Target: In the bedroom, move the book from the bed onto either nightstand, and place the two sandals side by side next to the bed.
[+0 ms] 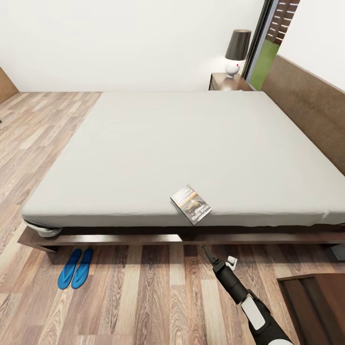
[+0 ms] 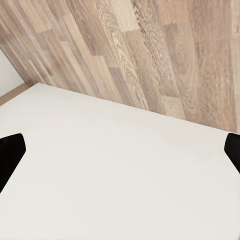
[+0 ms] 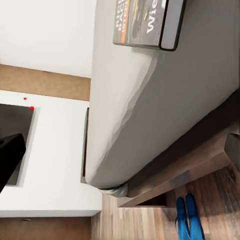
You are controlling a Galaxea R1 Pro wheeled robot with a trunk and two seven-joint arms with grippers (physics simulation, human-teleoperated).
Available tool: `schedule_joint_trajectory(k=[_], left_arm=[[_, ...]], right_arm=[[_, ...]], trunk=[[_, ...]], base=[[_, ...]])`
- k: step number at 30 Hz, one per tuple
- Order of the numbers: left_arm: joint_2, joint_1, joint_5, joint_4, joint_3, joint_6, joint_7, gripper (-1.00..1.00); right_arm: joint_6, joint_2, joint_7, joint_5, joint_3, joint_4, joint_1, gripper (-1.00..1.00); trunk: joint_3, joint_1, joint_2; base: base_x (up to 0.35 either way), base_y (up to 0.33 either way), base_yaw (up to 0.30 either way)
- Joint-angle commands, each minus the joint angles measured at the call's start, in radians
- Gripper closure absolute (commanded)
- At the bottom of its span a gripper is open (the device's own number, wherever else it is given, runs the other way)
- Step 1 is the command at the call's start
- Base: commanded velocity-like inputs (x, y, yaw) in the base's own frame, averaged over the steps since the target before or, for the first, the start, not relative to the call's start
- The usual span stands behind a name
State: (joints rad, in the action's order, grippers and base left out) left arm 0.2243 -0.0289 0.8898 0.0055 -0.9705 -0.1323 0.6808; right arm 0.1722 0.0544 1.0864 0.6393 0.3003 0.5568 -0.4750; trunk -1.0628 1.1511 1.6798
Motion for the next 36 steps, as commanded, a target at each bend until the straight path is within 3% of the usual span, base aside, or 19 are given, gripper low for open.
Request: schedule_joint_trajectory(k=[1,6,17,36], left_arm=[[0.000,0.000,0.011,0.001,-0.007,-0.006,0.000,-1.00],[0.000,0.000,0.011,0.000,-0.007,-0.006,0.000,-1.00],[-0.001,-0.001,0.011,-0.001,-0.007,-0.005,0.000,-1.00],[-0.001,-0.002,0.011,-0.001,-0.008,-0.005,-0.001,-1.00]], right_arm=[[0.011,0.001,0.004,0.002,0.005,0.000,-0.001,-1.00],[0.019,-0.002,0.004,0.006,0.005,0.000,-0.001,-1.00],[0.035,-0.011,0.001,0.061,0.002,0.000,-0.002,-1.00],[0.067,-0.015,0.001,0.076,0.003,0.002,-0.015,-1.00]], trunk=[[-0.001,0.000,0.000],[-0.001,0.000,0.000],[-0.001,0.000,0.000],[-0.054,0.065,0.119]], base=[[0.000,0.000,0.000],[0.000,0.000,0.000],[0.000,0.000,0.000],[0.000,0.000,0.000]])
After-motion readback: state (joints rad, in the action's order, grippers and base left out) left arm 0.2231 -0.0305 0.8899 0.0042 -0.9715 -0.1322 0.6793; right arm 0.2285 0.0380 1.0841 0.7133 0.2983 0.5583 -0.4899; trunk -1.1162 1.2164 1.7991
